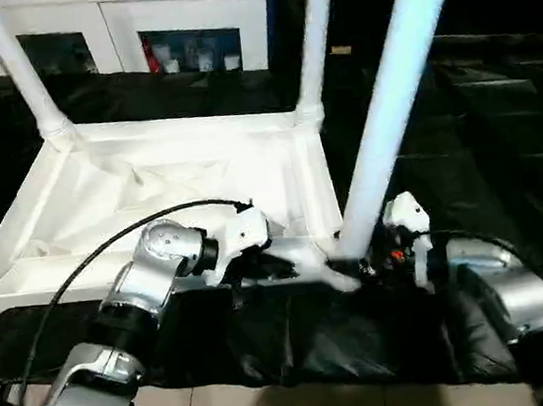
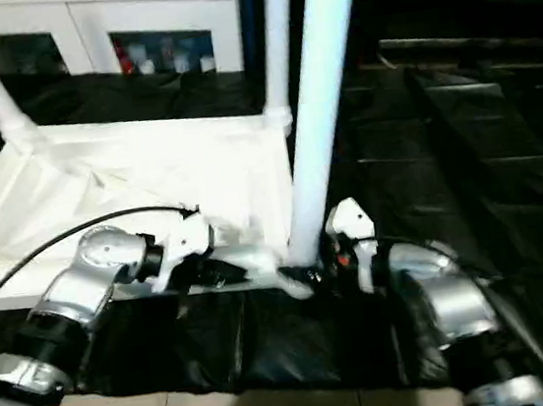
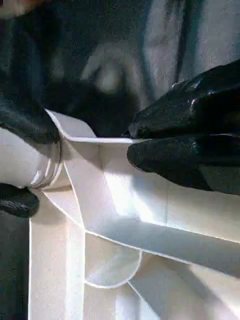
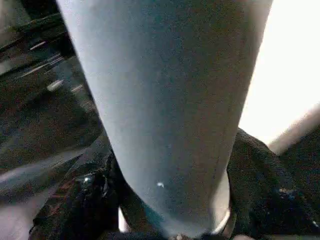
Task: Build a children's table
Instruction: Rotate leg to tighten
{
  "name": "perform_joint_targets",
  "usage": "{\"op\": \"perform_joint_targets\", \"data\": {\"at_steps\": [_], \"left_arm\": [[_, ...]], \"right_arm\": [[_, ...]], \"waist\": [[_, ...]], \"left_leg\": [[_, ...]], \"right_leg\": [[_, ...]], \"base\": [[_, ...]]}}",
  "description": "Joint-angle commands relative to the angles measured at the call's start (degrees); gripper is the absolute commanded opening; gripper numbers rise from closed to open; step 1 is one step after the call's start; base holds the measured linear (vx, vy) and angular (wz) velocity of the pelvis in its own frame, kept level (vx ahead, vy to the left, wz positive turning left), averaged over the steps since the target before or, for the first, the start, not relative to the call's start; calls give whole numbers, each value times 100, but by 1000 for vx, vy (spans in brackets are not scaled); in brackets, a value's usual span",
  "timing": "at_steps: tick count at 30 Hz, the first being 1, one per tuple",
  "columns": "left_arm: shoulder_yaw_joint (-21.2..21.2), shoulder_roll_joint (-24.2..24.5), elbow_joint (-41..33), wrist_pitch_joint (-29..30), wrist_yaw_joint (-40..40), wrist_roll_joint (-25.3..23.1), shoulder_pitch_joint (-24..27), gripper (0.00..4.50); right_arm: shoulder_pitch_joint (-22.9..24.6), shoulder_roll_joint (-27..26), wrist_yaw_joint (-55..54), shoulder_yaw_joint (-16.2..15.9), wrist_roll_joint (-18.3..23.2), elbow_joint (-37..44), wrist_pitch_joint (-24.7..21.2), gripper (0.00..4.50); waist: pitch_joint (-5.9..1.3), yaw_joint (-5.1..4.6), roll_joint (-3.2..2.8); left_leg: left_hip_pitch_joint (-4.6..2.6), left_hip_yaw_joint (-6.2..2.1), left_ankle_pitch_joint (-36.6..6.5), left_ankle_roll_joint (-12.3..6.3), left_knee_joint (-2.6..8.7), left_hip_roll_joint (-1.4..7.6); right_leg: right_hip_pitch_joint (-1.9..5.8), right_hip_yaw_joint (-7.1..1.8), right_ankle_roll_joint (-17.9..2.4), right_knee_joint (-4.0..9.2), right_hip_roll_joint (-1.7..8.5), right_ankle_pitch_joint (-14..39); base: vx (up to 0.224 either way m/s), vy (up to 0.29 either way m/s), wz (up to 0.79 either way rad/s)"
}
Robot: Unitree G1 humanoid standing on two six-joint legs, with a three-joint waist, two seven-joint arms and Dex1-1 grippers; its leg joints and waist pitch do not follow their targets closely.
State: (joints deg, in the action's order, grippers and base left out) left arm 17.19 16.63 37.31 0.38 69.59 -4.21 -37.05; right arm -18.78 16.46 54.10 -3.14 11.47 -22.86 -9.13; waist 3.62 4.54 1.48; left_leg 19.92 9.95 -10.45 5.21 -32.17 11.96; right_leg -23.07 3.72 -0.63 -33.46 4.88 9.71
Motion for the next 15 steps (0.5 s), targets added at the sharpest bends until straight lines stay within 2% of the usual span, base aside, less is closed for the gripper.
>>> {"op": "perform_joint_targets", "data": {"at_steps": [1, 3, 4, 7, 10, 11, 14, 15], "left_arm": [[167, -518, 86, 273, -567, -41, -12, 0], [152, -745, 151, 406, -879, -69, -50, 0], [149, -876, 185, 470, -1034, -79, -72, 0], [142, -1231, 251, 633, -1491, -105, -139, 0], [151, -1441, 274, 722, -1755, -152, -175, 0], [145, -1492, 265, 747, -1819, -173, -177, 0], [167, -1507, 212, 732, -1879, -260, -134, 0], [168, -1502, 198, 731, -1887, -276, -118, 0]], "right_arm": [[-162, -471, -762, -121, -86, -290, 7, 256], [-306, -718, -1334, -10, -163, -549, 32, 256], [-386, -864, -1608, 34, -194, -675, 86, 256], [-685, -1291, -2592, 169, -316, -1064, 75, 256], [-931, -1581, -3187, 229, -455, -1350, 111, 256], [-1014, -1672, -3363, 219, -550, -1433, 145, 256], [-1140, -1754, -3476, 140, -727, -1579, 362, 256], [-1158, -1773, -3472, 158, -717, -1607, 390, 291]], "waist": [[-301, -22, -17], [-299, -109, -14], [-300, -119, -24], [-308, -186, -27], [-320, -213, -33], [-331, -217, -32], [-350, -227, -39], [-345, -230, -48]], "left_leg": [[-14, -4, -1566, -71, 405, 123], [4, -22, -1661, 19, 415, 106], [-4, -23, -1668, 33, 412, 105], [3, -15, -1628, -30, 399, 90], [10, -1, -1521, -69, 386, 76], [38, -4, -1405, -91, 382, 70], [32, 11, -1246, -186, 361, 69], [33, 16, -1228, -223, 358, 69]], "right_leg": [[257, -224, -1053, 443, 332, 2147], [243, -214, -975, 449, 305, 2245], [235, -215, -970, 452, 313, 2241], [224, -219, -1008, 449, 298, 2036], [227, -221, -1050, 438, 288, 1860], [260, -216, -1068, 419, 284, 1706], [264, -218, -1125, 393, 282, 1398], [266, -216, -1158, 390, 277, 1320]], "base": [[0, 0, 0], [0, 0, 0], [0, 0, 0], [0, 0, 0], [0, 0, 0], [0, 0, 0], [0, 0, 0], [0, 0, 0]]}}
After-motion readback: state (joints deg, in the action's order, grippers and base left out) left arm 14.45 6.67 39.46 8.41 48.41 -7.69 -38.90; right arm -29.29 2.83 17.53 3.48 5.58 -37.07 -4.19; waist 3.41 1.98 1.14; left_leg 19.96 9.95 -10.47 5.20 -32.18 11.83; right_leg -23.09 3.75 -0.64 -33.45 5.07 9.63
